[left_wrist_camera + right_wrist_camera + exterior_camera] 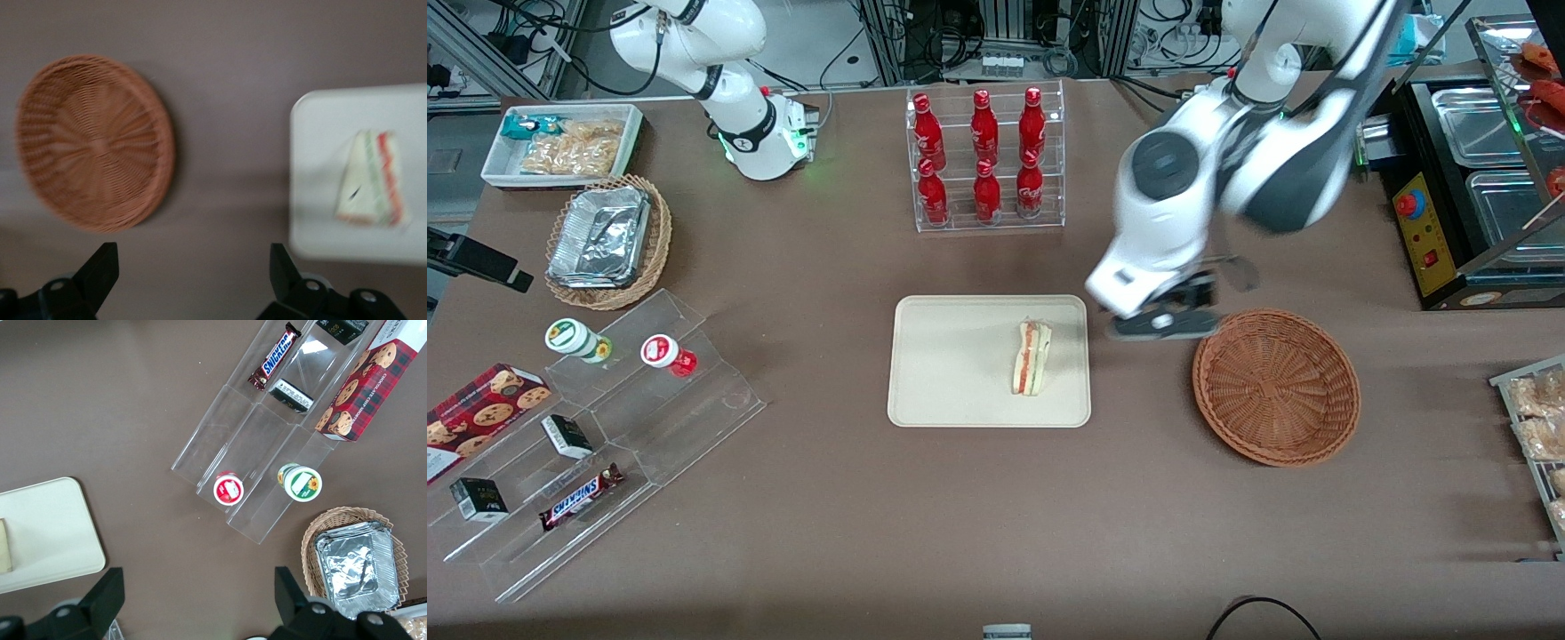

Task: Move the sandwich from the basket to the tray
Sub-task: 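Open the left gripper to release the sandwich and raise away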

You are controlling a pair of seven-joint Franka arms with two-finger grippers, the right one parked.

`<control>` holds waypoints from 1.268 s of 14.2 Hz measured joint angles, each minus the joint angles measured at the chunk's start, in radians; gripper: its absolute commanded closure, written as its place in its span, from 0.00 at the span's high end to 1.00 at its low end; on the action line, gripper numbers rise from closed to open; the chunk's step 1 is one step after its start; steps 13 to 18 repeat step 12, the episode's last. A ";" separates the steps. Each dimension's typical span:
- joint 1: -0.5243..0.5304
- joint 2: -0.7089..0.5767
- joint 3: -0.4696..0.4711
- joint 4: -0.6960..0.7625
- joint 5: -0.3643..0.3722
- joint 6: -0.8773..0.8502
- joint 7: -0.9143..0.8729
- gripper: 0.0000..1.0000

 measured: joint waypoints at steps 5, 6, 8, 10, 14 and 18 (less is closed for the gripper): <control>0.069 -0.171 0.150 0.083 -0.149 -0.276 0.340 1.00; 0.070 -0.173 0.176 0.123 -0.162 -0.312 0.367 1.00; 0.070 -0.173 0.192 0.176 -0.165 -0.348 0.380 1.00; 0.068 -0.172 0.187 0.187 -0.165 -0.353 0.380 1.00; 0.067 -0.170 0.185 0.187 -0.165 -0.353 0.380 1.00; 0.067 -0.170 0.185 0.187 -0.165 -0.353 0.380 1.00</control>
